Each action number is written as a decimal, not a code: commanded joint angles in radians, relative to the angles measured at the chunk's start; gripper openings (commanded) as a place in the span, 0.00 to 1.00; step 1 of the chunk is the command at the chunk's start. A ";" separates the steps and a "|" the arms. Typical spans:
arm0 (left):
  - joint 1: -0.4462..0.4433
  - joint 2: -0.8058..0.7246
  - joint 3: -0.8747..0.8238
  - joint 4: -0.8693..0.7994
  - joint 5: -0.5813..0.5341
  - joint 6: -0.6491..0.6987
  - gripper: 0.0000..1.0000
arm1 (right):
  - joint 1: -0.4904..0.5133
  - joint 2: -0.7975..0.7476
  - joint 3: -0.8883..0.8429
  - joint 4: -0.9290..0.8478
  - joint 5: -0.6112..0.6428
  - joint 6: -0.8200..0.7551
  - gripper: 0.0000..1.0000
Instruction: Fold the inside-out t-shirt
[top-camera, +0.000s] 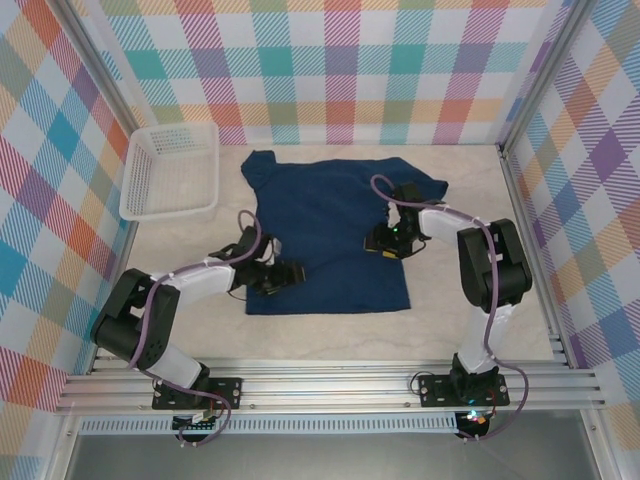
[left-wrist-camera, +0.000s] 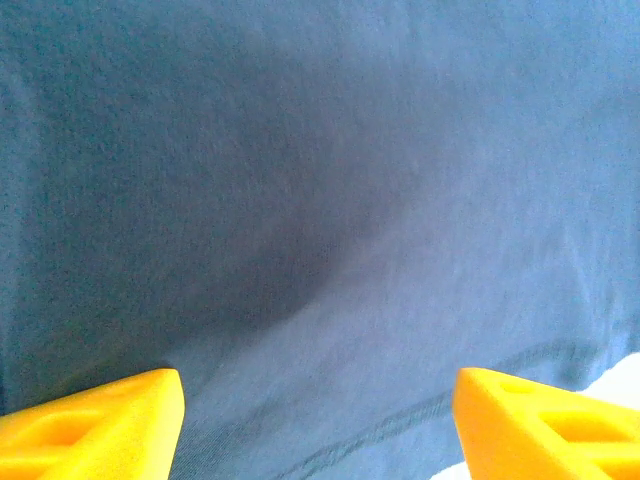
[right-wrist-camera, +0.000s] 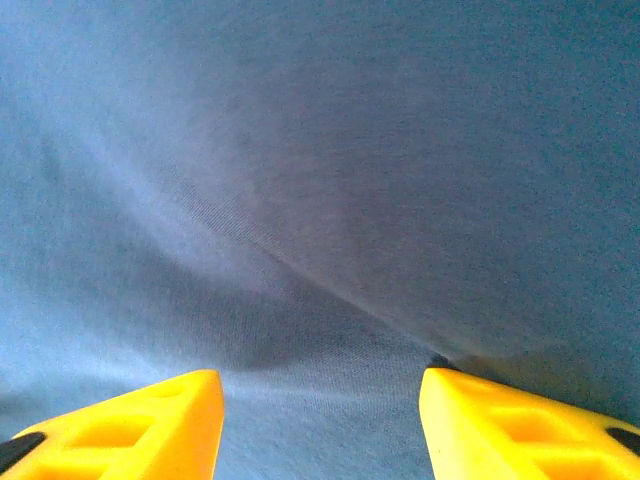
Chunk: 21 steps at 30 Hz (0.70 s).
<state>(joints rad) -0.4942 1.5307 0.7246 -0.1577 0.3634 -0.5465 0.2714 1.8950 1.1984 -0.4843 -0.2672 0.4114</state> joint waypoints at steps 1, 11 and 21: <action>-0.075 -0.035 0.044 -0.010 -0.016 0.034 0.72 | -0.040 -0.067 -0.009 -0.035 0.049 0.011 0.54; -0.425 -0.021 0.179 0.026 -0.267 0.553 0.69 | -0.049 -0.357 -0.181 0.065 0.004 -0.031 0.61; -0.546 0.297 0.411 -0.162 -0.391 0.914 0.62 | -0.146 -0.428 -0.250 0.080 -0.056 -0.016 0.61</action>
<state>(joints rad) -1.0359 1.7905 1.0756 -0.2089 0.0429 0.2123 0.1238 1.5002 0.9642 -0.4118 -0.2829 0.4034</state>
